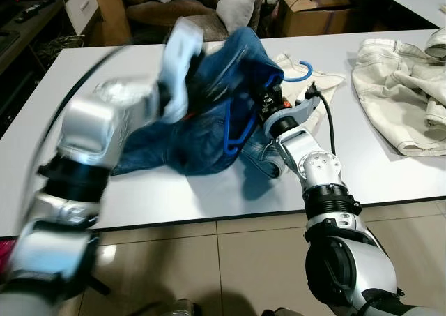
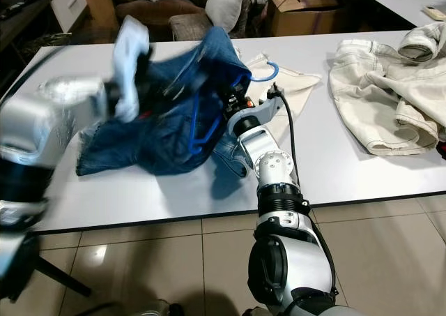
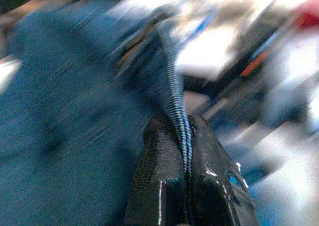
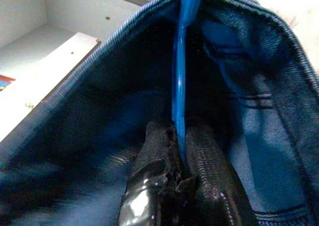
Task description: Hang hanger
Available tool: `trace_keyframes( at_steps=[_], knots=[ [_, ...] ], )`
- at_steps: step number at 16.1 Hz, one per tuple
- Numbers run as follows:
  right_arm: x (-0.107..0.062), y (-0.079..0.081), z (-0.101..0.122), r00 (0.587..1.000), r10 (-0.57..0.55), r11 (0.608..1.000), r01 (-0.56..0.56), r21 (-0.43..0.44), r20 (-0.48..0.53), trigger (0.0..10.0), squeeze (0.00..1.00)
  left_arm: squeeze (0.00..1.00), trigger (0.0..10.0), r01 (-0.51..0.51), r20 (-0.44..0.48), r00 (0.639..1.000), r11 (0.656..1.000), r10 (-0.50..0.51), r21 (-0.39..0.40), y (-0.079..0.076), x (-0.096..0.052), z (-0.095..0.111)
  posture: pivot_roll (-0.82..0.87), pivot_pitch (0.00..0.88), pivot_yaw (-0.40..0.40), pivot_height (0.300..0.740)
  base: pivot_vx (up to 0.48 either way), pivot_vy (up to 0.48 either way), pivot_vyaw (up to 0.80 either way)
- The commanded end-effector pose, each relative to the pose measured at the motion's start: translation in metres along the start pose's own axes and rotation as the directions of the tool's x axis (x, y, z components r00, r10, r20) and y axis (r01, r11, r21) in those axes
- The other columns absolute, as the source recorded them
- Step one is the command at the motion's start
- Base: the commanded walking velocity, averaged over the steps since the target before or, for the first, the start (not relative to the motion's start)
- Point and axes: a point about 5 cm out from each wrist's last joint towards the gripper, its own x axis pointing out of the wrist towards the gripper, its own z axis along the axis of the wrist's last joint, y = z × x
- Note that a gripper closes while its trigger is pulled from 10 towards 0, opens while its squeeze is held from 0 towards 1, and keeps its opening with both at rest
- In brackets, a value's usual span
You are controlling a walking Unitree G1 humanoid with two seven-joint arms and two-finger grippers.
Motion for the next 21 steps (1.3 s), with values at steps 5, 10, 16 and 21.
trace_keyframes(
  at_steps=[5, 10, 16, 21],
  knots=[
    [0.01, 0.007, -0.004, 0.994, -0.086, 0.988, 0.093, -0.126, 0.063, 10.0, 0.0, 0.0, 0.0, -0.068, -0.022, 0.998, 0.995, 0.066, -0.073, 0.017, -0.025, -0.006, 0.02, 0.0, 0.018, 0.74, 0.0, 0.0, 0.0],
    [0.021, 0.017, -0.016, 0.958, -0.185, 0.979, 0.198, -0.037, 0.221, 10.0, 0.0, 0.0, 0.0, 0.32, 0.196, 0.943, 0.897, -0.269, -0.305, -0.051, 0.006, 0.018, 0.02, 0.0, 0.022, 0.74, 0.0, 0.0, 0.0],
    [0.019, 0.001, -0.041, 0.955, -0.287, 0.951, 0.293, -0.097, 0.068, 10.0, 0.0, 0.0, 0.0, 0.384, 0.477, 0.87, 0.776, -0.122, -0.5, -0.047, 0.023, 0.071, -0.01, 0.0, 0.039, 0.74, 0.0, 0.0, 0.0],
    [0.011, 0.004, -0.062, 0.955, -0.224, 0.967, 0.194, -0.167, -0.193, 10.0, 0.0, 0.0, 0.0, 0.231, 0.507, 0.85, 0.761, 0.146, -0.606, 0.003, 0.01, 0.089, -0.02, 0.0, 0.038, 0.74, 0.0, 0.0, 0.0]
  ],
)
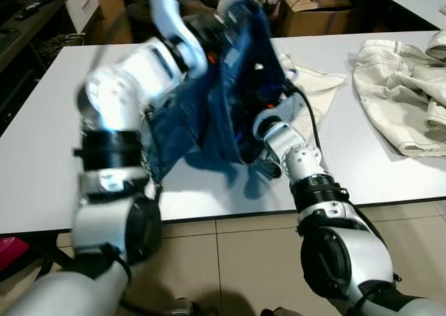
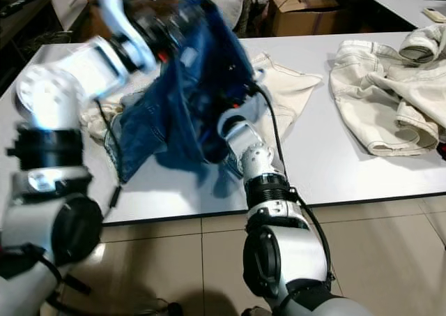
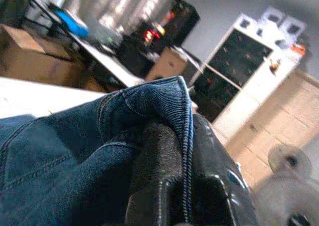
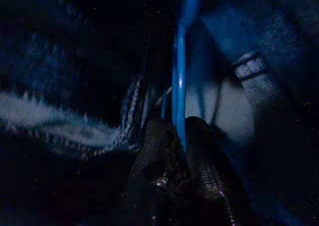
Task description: Hang hanger
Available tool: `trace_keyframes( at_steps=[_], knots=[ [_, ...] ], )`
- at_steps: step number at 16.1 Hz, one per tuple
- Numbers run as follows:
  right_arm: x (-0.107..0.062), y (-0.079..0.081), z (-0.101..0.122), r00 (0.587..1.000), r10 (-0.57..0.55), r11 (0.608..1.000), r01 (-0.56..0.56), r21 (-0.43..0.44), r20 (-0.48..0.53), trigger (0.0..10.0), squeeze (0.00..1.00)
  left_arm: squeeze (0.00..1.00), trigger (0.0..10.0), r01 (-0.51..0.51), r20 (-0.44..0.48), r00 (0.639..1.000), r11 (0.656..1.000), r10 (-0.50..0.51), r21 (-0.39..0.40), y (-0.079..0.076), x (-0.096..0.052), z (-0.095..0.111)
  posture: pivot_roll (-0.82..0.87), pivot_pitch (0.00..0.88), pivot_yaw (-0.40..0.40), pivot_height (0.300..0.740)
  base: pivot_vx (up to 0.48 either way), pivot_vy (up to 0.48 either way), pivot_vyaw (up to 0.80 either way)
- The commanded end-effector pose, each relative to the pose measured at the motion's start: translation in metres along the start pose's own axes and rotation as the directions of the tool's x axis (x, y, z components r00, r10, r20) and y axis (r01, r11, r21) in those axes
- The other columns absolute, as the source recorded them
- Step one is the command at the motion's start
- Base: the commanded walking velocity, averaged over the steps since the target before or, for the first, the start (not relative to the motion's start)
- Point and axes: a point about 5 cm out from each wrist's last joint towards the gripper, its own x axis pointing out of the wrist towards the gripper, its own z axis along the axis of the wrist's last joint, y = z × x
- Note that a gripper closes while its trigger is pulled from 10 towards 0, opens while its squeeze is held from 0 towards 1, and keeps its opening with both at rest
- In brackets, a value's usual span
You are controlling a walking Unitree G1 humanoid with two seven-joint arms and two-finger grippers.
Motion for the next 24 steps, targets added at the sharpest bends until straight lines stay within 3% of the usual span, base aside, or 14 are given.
trace_keyframes(
  at_steps=[1, 3, 5, 8, 9, 10, 11, 12, 14, 16, 17, 18, 21, 24],
  knots=[
    [-0.002, 0.011, -0.036, 0.987, 0.081, 0.996, -0.077, 0.032, -0.14, 10.0, 0.0, 0.0, 0.0, -0.027, 0.04, 0.999, 0.999, 0.026, 0.031, 0.0, 0.001, 0.014, -0.02, 0.0, 0.037, 0.74, 0.0, 0.0, 0.0],
    [-0.018, 0.021, -0.029, 0.962, 0.194, 0.98, -0.18, 0.09, -0.193, 10.0, 0.0, 0.0, 0.0, -0.173, 0.083, 0.983, 0.981, 0.166, 0.083, 0.026, -0.003, 0.029, -0.02, 0.0, 0.037, 0.74, 0.0, 0.0, 0.0],
    [-0.036, 0.029, -0.011, 0.944, 0.281, 0.952, -0.251, 0.173, -0.173, 10.0, 0.0, 0.0, 0.0, -0.309, 0.096, 0.95, 0.936, 0.296, 0.167, 0.053, -0.014, 0.037, -0.02, 0.0, 0.037, 0.74, 0.0, 0.0, 0.0],
    [-0.059, 0.041, 0.011, 0.921, 0.359, 0.929, -0.335, 0.158, -0.151, 10.0, 0.0, 0.0, 0.0, -0.462, 0.038, 0.882, 0.847, 0.469, 0.261, 0.096, -0.035, 0.021, -0.03, 0.0, 0.045, 0.74, 0.0, 0.0, 0.0],
    [-0.064, 0.044, 0.015, 0.915, 0.377, 0.922, -0.355, 0.156, -0.146, 10.0, 0.0, 0.0, 0.0, -0.484, 0.024, 0.867, 0.83, 0.497, 0.278, 0.103, -0.039, 0.016, -0.03, 0.0, 0.045, 0.74, 0.0, 0.0, 0.0],
    [-0.077, 0.056, 0.025, 0.889, 0.444, 0.888, -0.42, 0.187, -0.114, 10.0, 0.0, 0.0, 0.0, -0.524, -0.044, 0.823, 0.787, 0.566, 0.326, 0.124, -0.053, -0.007, -0.04, 0.0, 0.052, 0.74, 0.0, 0.0, 0.0],
    [-0.08, 0.059, 0.028, 0.88, 0.465, 0.873, -0.438, 0.212, -0.098, 10.0, 0.0, 0.0, 0.0, -0.528, -0.067, 0.812, 0.779, 0.58, 0.337, 0.129, -0.057, -0.015, -0.04, 0.0, 0.052, 0.74, 0.0, 0.0, 0.0],
    [-0.086, 0.063, 0.032, 0.876, 0.474, 0.867, -0.447, 0.221, -0.088, 10.0, 0.0, 0.0, 0.0, -0.503, -0.18, 0.774, 0.761, 0.608, 0.409, 0.142, -0.068, -0.047, -0.04, 0.0, 0.053, 0.74, 0.0, 0.0, 0.0],
    [-0.089, 0.062, 0.035, 0.888, 0.453, 0.879, -0.431, 0.203, -0.075, 10.0, 0.0, 0.0, 0.0, -0.459, -0.29, 0.749, 0.782, 0.596, 0.421, 0.15, -0.08, -0.084, -0.05, 0.0, 0.055, 0.74, 0.0, 0.0, 0.0],
    [-0.09, 0.059, 0.036, 0.903, 0.424, 0.896, -0.406, 0.181, -0.068, 10.0, 0.0, 0.0, 0.0, -0.406, -0.328, 0.773, 0.821, 0.543, 0.401, 0.148, -0.083, -0.103, -0.05, 0.0, 0.044, 0.74, 0.0, 0.0, 0.0],
    [-0.092, 0.057, 0.036, 0.914, 0.4, 0.909, -0.385, 0.161, -0.075, 10.0, 0.0, 0.0, 6.4, -0.372, -0.321, 0.805, 0.846, 0.498, 0.381, 0.145, -0.082, -0.104, -0.04, 0.0, 0.039, 0.74, 0.0, 0.0, 0.0],
    [-0.092, 0.053, 0.032, 0.93, 0.351, 0.936, -0.346, 0.066, -0.107, 10.0, 0.0, 1.0, 10.0, -0.27, -0.3, 0.878, 0.904, 0.372, 0.332, 0.134, -0.083, -0.102, -0.04, 0.0, 0.026, 0.74, 0.0, 0.0, 0.0],
    [-0.092, 0.053, 0.027, 0.938, 0.316, 0.944, -0.326, -0.051, -0.143, 10.0, 0.0, 1.0, 10.0, -0.228, -0.261, 0.907, 0.905, 0.332, 0.36, 0.127, -0.101, -0.095, -0.03, 0.0, 0.018, 0.74, 0.0, 0.0, 0.0],
    [-0.088, 0.048, 0.027, 0.953, 0.264, 0.95, -0.283, -0.128, -0.147, 10.0, 0.0, 1.0, 10.0, -0.242, -0.227, 0.91, 0.889, 0.347, 0.389, 0.122, -0.145, -0.086, -0.01, 0.0, -0.004, 0.74, 0.0, 0.0, 0.0]
  ],
)
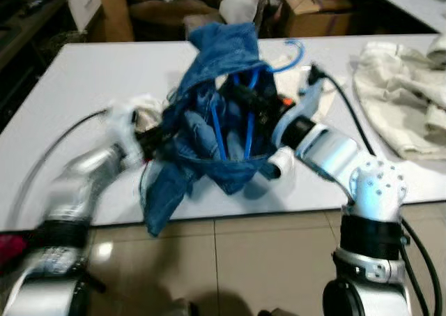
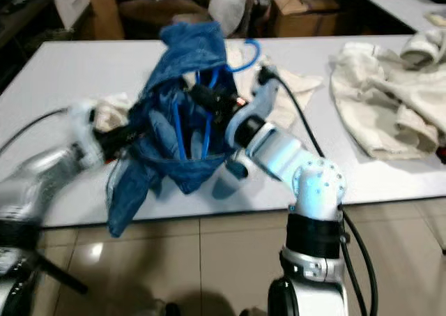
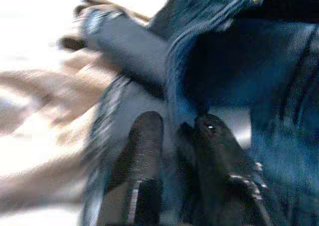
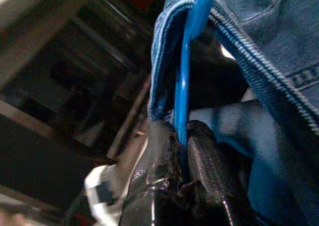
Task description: Hang hanger
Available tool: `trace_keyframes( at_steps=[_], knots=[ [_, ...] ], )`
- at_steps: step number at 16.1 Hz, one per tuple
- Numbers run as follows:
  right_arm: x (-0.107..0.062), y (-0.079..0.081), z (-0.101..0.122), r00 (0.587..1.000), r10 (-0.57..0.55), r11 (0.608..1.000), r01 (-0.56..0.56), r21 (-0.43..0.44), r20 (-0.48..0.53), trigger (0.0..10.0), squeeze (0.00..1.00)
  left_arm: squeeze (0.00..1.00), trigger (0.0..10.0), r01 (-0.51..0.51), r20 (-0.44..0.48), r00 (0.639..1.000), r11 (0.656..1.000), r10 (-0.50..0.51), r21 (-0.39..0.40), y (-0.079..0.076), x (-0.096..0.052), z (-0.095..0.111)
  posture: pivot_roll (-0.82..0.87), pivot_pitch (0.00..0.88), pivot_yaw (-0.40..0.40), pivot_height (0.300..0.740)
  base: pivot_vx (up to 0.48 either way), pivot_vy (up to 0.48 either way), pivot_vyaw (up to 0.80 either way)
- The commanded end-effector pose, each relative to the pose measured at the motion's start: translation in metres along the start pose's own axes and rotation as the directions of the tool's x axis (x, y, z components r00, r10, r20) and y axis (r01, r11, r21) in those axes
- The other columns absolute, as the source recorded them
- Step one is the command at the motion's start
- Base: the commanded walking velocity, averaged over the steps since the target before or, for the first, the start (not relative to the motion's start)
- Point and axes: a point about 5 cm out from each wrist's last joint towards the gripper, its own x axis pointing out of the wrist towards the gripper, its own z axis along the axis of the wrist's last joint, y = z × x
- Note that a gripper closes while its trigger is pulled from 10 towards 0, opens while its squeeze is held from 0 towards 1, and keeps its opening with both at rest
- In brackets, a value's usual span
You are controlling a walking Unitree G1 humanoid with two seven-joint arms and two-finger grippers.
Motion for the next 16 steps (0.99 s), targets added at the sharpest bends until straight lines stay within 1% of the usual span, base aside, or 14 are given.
trace_keyframes(
  at_steps=[1, 2, 3, 4, 5, 6, 7, 8, 9, 10, 11, 12, 14, 16],
  knots=[
    [0.001, -0.001, 0.002, 1.0, -0.002, 1.0, 0.002, -0.015, 0.015, 10.0, 0.0, 1.0, 10.0, -0.009, 0.024, 1.0, 1.0, 0.009, 0.001, 0.003, -0.014, 0.005, -0.01, 0.0, -0.009, 0.74, 0.0, 0.0, 0.0],
    [0.001, -0.002, 0.004, 1.0, 0.002, 1.0, -0.002, 0.004, 0.03, 10.0, 0.0, 1.0, 10.0, -0.037, 0.032, 0.999, 0.999, 0.037, 0.009, 0.006, -0.026, 0.004, 0.0, 0.0, -0.016, 0.74, 0.0, 0.0, 0.0],
    [0.002, -0.001, 0.004, 0.999, 0.006, 1.0, -0.006, 0.008, 0.034, 10.0, 0.0, 1.0, 10.0, -0.049, 0.043, 0.998, 0.999, 0.048, 0.007, 0.007, -0.032, 0.005, 0.0, 0.0, -0.016, 0.74, 0.0, 0.0, 0.0],
    [0.002, -0.001, 0.006, 0.999, 0.014, 1.0, -0.014, 0.006, 0.044, 10.0, 0.0, 1.0, 10.0, -0.077, 0.068, 0.995, 0.997, 0.076, 0.015, 0.009, -0.041, 0.008, 0.0, 0.0, -0.021, 0.74, 0.0, 0.0, 0.0],
    [0.002, 0.003, 0.01, 0.996, 0.047, 0.998, -0.05, 0.045, 0.08, 10.0, 0.0, 1.0, 10.0, -0.136, 0.082, 0.988, 0.991, 0.134, 0.016, 0.012, -0.051, 0.011, 0.0, 0.0, -0.021, 0.74, 0.0, 0.0, 0.0],
    [0.002, 0.005, 0.011, 0.996, 0.048, 0.998, -0.051, 0.03, 0.08, 10.0, 0.0, 0.0, 10.0, -0.159, 0.085, 0.984, 0.987, 0.157, 0.026, 0.012, -0.056, 0.012, 0.01, 0.0, -0.02, 0.74, 0.0, 0.0, 0.0],
    [0.0, 0.014, 0.015, 0.994, 0.076, 0.997, -0.074, -0.022, 0.075, 10.0, 0.0, 0.0, 10.0, -0.176, 0.117, 0.979, 0.983, 0.169, 0.049, 0.006, -0.063, 0.018, 0.01, 0.0, -0.019, 0.74, 0.0, 0.0, 0.0],
    [-0.001, 0.018, 0.017, 0.993, 0.087, 0.996, -0.084, -0.04, 0.076, 10.0, 0.0, 0.0, 10.0, -0.182, 0.129, 0.976, 0.982, 0.174, 0.056, 0.003, -0.065, 0.02, 0.01, 0.0, -0.016, 0.74, 0.0, 0.0, 0.0],
    [-0.004, 0.026, 0.023, 0.991, 0.102, 0.993, -0.095, -0.074, 0.091, 10.0, 0.0, 0.0, 10.0, -0.18, 0.118, 0.978, 0.98, 0.169, 0.088, -0.006, -0.067, 0.018, 0.01, 0.0, -0.009, 0.74, 0.0, 0.0, 0.0],
    [-0.005, 0.028, 0.026, 0.991, 0.089, 0.992, -0.079, -0.095, 0.1, 10.0, 0.0, 0.0, 10.0, -0.183, 0.114, 0.979, 0.978, 0.172, 0.104, -0.012, -0.067, 0.017, 0.0, 0.0, -0.001, 0.74, 0.0, 0.0, 0.0],
    [-0.012, 0.03, 0.037, 0.99, 0.05, 0.988, -0.029, -0.149, 0.136, 10.0, 0.0, 0.0, 10.0, -0.183, 0.101, 0.98, 0.978, 0.174, 0.097, -0.033, -0.068, 0.006, 0.0, 0.0, 0.001, 0.74, 0.0, 0.0, 0.0],
    [-0.016, 0.03, 0.039, 0.989, 0.035, 0.985, -0.011, -0.172, 0.141, 10.0, 0.0, 0.0, 10.0, -0.171, 0.083, 0.983, 0.979, 0.162, 0.109, -0.041, -0.067, -0.001, 0.0, 0.0, -0.001, 0.74, 0.0, 0.0, 0.0],
    [-0.021, 0.033, 0.043, 0.986, 0.049, 0.981, -0.018, -0.192, 0.159, 10.0, 0.0, 0.0, 10.0, -0.165, 0.06, 0.985, 0.98, 0.159, 0.115, -0.047, -0.065, -0.009, 0.0, 0.0, -0.007, 0.74, 0.0, -0.276, 0.0],
    [-0.03, 0.036, 0.046, 0.982, 0.086, 0.977, -0.05, -0.207, 0.169, 10.0, 0.0, 0.0, 10.0, -0.156, 0.032, 0.988, 0.978, 0.153, 0.142, -0.053, -0.064, -0.014, -0.01, 0.0, -0.011, 0.74, 0.0, -0.411, 0.0]
  ],
)
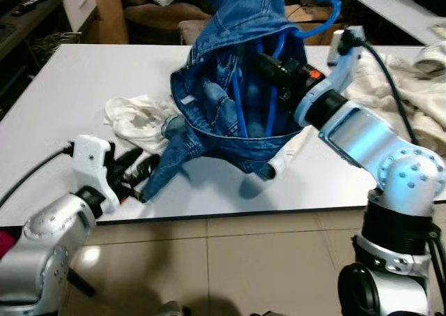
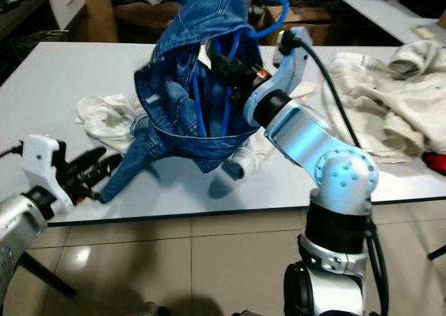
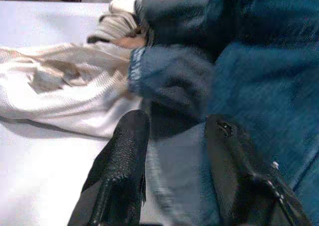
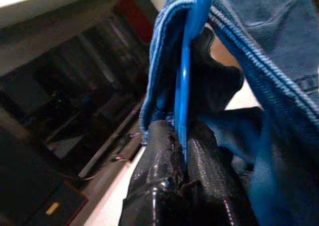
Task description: Hang hanger
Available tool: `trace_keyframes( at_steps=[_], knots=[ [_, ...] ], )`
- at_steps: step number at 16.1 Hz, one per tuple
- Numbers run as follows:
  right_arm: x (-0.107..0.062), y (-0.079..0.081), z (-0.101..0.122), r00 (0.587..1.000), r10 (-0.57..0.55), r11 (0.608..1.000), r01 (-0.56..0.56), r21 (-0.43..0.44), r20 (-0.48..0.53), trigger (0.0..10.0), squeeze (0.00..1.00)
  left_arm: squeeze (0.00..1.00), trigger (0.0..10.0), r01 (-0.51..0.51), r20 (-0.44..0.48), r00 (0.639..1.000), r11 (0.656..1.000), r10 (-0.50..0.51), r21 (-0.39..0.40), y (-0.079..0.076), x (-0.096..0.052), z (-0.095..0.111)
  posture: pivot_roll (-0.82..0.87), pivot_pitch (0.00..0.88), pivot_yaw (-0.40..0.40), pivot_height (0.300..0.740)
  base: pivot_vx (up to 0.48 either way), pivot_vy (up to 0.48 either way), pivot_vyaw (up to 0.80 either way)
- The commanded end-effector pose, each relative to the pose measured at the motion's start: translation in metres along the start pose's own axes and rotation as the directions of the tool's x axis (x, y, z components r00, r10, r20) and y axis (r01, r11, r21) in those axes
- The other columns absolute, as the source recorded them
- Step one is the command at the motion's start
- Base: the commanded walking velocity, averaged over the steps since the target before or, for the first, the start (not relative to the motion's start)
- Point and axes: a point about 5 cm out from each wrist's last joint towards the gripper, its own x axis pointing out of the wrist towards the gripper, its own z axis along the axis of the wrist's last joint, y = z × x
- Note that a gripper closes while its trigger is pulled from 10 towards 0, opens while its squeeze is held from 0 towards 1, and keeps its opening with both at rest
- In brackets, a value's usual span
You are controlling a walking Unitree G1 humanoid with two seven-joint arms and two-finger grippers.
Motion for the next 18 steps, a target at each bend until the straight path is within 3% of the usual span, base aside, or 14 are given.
trace_keyframes(
  at_steps=[1, 13, 16, 18],
  knots=[
    [-0.01, 0.006, 0.008, 0.999, 0.041, 0.999, -0.041, -0.005, 0.028, 10.0, 0.0, 0.0, 10.0, 0.01, 0.005, 1.0, 1.0, -0.01, 0.02, -0.006, 0.0, 0.004, -0.01, 0.0, -0.011, 0.74, 0.0, -0.416, 0.0],
    [-0.018, 0.012, 0.004, 0.997, 0.077, 0.996, -0.077, 0.042, -0.023, 10.0, 0.0, 0.0, 10.0, 0.042, -0.039, 0.998, 0.999, -0.041, 0.009, -0.015, -0.005, -0.006, -0.01, 0.0, -0.014, 0.74, 0.0, -0.414, 0.0],
    [-0.022, 0.006, -0.008, 0.991, 0.054, 0.999, -0.053, 0.004, -0.119, 10.0, 0.0, 0.0, 10.0, 0.056, -0.077, 0.995, 0.998, -0.058, -0.027, -0.017, -0.012, -0.014, 0.0, 0.0, -0.019, 0.74, 0.0, -0.137, 0.53],
    [-0.025, 0.007, -0.017, 0.982, 0.084, 0.996, -0.084, 0.009, -0.167, 10.0, 0.0, 0.0, 10.0, 0.093, -0.129, 0.987, 0.996, -0.094, -0.011, -0.021, -0.018, -0.021, 0.0, 0.0, -0.022, 0.74, 0.0, 0.0, 0.8]
  ],
)
